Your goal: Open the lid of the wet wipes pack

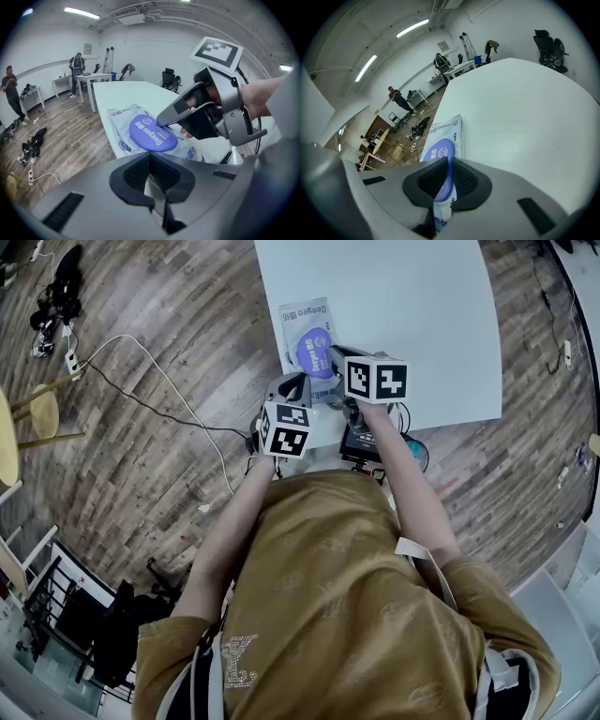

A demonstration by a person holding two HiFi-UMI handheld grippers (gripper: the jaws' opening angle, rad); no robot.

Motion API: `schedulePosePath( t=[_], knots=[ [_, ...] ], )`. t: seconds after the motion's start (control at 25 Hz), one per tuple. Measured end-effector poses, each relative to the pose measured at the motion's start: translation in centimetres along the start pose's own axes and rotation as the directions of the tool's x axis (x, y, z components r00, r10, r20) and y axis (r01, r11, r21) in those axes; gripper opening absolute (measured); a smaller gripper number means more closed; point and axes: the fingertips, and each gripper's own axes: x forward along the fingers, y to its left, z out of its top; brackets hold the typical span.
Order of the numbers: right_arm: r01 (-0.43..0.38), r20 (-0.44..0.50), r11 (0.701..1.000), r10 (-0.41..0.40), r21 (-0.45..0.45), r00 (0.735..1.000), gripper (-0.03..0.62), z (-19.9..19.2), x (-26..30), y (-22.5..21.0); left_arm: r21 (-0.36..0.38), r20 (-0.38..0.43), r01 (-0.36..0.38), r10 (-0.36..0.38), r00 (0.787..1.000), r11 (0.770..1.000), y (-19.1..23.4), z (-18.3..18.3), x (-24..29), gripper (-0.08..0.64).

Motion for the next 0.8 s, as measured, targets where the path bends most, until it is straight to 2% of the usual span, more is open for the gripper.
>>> schedulePosePath(
  t=[0.8],
  knots=[
    [-0.002, -0.041, 0.999, 0.000, -0.050, 0.999, 0.023, 0.5, -1.1, 1.3, -0.008, -0.010, 0.019, -0.019, 1.000, 1.000, -0.1, -0.1, 0.1, 0.005]
  ],
)
